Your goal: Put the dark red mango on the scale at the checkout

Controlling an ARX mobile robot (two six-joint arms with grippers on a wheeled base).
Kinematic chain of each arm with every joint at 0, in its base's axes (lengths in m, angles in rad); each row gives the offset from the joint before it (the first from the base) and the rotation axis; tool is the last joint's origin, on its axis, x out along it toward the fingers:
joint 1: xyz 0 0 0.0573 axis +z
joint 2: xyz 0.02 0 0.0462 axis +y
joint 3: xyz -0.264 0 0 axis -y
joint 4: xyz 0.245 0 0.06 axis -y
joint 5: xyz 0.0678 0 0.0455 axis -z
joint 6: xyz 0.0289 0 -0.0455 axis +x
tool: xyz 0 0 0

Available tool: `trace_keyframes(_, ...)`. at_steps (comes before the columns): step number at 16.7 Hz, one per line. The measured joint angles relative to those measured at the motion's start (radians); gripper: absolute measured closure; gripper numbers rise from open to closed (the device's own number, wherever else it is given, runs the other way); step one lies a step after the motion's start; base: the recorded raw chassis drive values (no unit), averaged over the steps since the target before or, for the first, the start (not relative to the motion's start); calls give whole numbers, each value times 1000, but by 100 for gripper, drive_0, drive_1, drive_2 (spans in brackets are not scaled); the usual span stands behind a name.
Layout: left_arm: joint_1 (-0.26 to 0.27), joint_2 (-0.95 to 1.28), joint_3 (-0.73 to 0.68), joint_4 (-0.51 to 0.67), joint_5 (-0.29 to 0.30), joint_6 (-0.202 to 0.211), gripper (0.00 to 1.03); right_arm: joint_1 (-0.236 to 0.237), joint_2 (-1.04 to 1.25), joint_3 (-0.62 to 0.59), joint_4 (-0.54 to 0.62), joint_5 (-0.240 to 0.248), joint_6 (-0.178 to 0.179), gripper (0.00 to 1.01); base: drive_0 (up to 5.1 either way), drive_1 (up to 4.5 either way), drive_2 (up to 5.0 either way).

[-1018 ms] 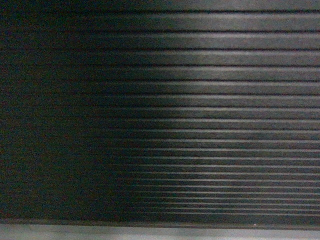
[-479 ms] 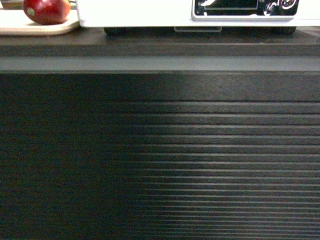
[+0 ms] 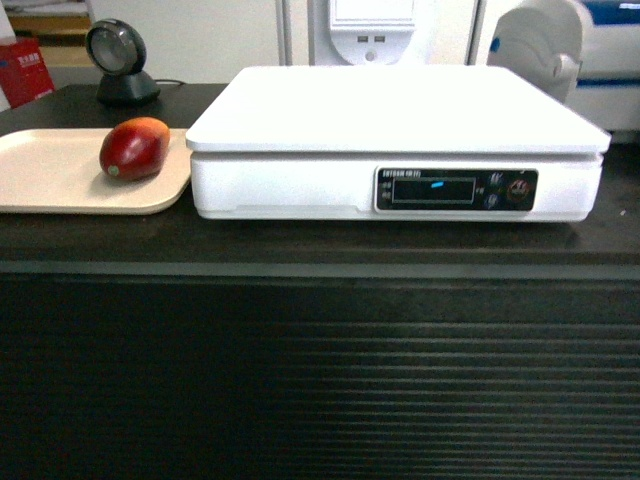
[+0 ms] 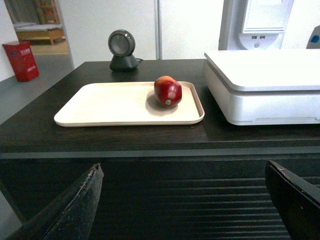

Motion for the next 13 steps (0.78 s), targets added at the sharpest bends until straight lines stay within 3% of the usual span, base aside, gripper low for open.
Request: trace_keyframes(13,0,0,0,0,-1,0,5,0,0,0,0,0,0,3,0,0,0)
